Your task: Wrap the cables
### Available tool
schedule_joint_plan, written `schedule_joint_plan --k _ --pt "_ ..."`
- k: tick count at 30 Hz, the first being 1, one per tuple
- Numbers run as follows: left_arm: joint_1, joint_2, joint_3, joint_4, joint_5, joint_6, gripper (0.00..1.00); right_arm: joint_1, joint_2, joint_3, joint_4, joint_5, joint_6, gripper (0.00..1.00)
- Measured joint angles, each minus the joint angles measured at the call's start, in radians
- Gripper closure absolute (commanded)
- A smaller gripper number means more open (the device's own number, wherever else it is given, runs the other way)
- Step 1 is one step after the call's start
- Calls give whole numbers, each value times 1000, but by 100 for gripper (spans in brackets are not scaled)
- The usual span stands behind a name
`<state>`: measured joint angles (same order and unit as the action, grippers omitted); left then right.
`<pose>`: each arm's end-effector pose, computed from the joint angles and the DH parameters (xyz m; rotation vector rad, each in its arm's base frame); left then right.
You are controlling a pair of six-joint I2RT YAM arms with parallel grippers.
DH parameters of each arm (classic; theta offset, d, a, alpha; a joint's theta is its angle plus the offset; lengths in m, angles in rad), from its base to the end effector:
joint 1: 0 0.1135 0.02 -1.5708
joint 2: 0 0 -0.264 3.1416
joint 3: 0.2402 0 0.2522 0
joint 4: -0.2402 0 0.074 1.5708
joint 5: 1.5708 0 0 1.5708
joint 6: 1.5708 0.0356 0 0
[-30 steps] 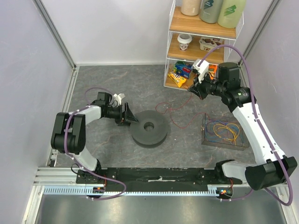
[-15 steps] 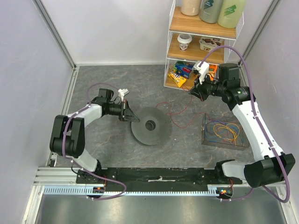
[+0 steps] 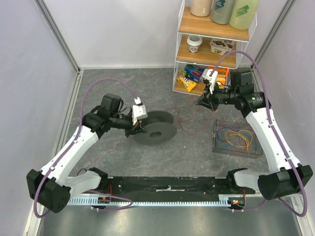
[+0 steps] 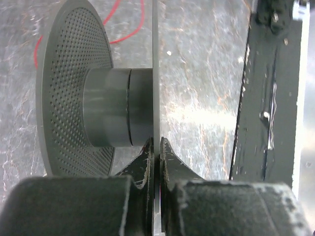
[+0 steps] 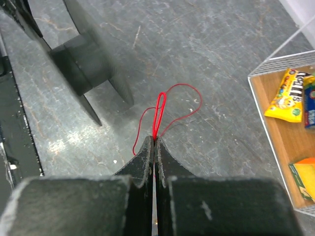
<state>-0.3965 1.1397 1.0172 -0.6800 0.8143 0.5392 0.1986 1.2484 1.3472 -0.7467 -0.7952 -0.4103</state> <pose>0.2008 -0.1121 0.3122 1.3252 1.7783 -0.8768 0.2431 0.0748 0.3881 -1.0209 1.8238 0.7469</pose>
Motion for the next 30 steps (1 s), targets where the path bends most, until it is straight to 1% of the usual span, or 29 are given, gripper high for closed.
schedule_joint_plan --k 2,6,11,12,20,30 --pt "-57 -52 -27 -32 -26 69 98 12 0 0 -19 -17 -10 100" --pt "-108 -70 -45 -82 -61 153 98 84 2 0 -37 -22 -22 100" --pt "-150 -69 -50 -114 -104 224 98 254 0 -33 -17 11 -32 100" --pt "-161 -69 -53 -120 -109 241 98 312 -1 -61 -8 31 -31 100" --pt "-172 -66 -60 -145 -96 260 98 462 39 -109 67 117 -24 100" --pt "-173 -58 -93 -145 -45 259 97 549 79 -198 164 199 -48 100"
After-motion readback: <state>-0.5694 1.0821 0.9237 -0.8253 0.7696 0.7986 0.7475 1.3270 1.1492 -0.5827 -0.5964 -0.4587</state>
